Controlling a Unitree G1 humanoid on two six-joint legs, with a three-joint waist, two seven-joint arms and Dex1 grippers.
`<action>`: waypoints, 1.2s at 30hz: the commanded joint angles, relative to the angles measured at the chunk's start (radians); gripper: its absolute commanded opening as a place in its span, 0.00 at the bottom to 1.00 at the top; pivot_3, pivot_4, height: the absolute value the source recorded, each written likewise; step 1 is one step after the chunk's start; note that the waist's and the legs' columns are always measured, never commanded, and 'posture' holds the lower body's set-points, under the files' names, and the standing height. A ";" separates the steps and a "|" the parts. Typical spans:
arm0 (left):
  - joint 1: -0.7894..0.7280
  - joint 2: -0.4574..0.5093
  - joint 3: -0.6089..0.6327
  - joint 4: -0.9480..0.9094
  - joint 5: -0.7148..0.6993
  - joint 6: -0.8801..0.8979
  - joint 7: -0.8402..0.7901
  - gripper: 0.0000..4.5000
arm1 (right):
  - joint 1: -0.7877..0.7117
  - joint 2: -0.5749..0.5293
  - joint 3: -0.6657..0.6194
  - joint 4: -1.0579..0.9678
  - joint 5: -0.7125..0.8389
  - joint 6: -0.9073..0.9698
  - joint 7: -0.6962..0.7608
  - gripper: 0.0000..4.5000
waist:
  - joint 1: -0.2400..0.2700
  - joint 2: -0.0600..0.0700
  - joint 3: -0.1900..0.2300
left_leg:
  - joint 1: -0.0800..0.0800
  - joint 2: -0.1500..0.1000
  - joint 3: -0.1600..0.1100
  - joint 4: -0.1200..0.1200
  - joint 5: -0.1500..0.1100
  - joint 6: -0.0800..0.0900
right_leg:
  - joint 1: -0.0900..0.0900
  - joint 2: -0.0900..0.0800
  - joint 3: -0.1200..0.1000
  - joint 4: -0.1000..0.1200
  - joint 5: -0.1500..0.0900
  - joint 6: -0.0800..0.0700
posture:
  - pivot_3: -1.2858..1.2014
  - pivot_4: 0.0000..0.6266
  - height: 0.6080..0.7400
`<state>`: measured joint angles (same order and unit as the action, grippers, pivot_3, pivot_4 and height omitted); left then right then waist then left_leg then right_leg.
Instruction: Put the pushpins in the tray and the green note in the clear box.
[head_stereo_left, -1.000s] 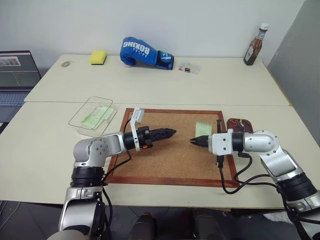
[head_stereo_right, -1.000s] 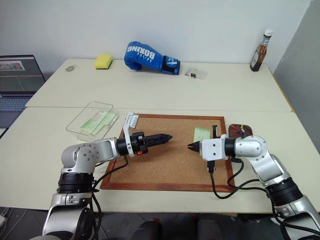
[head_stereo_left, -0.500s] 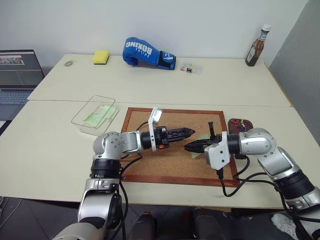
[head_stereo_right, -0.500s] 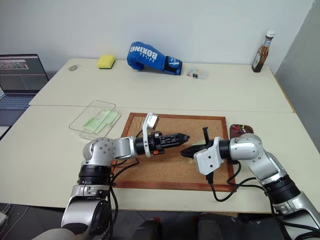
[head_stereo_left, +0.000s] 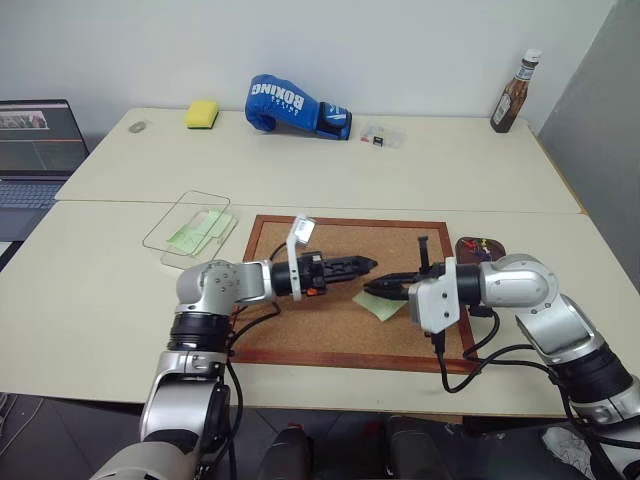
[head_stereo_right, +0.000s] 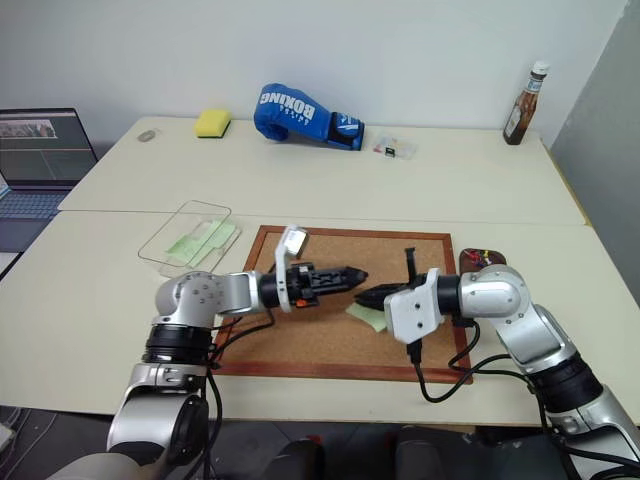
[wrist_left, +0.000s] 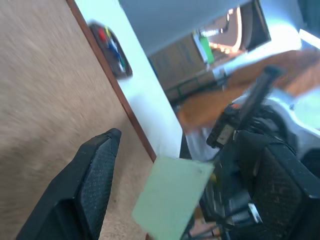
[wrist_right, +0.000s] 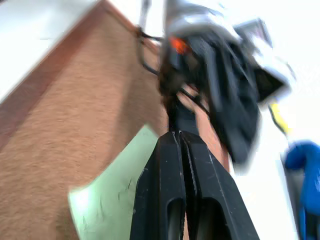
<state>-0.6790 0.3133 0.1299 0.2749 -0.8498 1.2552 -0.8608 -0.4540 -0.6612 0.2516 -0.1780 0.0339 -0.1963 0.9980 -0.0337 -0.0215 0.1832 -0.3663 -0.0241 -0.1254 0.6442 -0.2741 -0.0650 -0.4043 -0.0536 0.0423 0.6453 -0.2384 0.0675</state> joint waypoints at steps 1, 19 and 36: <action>0.027 -0.001 0.039 -0.123 -0.041 -0.048 -0.011 0.86 | -0.011 0.033 -0.090 -0.091 0.113 0.208 -0.071 0.00 | 0.000 0.000 0.000 | 0.000 0.000 0.000 0.000 0.000 0.000 | 0.000 0.000 0.000 0.000 0.002 -0.003 | 0.52 0.24 1.00; 0.097 -0.028 -0.051 -0.291 0.008 -0.260 0.007 0.86 | -0.074 0.100 -0.154 -0.199 0.215 0.499 -0.180 0.00 | 0.003 0.000 0.000 | -0.001 0.000 0.000 0.000 0.000 0.001 | -0.001 0.000 0.000 -0.001 0.001 -0.003 | 0.52 0.24 1.00; 0.057 -0.063 -0.129 -0.240 0.054 -0.346 -0.031 0.71 | -0.082 0.124 -0.135 -0.245 0.232 0.550 -0.204 0.00 | 0.002 0.000 0.000 | -0.002 0.000 0.000 0.000 0.000 0.001 | -0.001 0.000 0.000 -0.001 -0.001 0.001 | 0.52 0.24 1.00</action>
<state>-0.5982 0.2570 0.0047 0.0482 -0.7975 0.9277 -0.8856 -0.5222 -0.5412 0.1240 -0.3879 0.2562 0.3575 0.8029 -0.0320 -0.0214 0.1836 -0.3679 -0.0241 -0.1255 0.6440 -0.2746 -0.0641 -0.4049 -0.0535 0.0419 0.6445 -0.2389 0.0681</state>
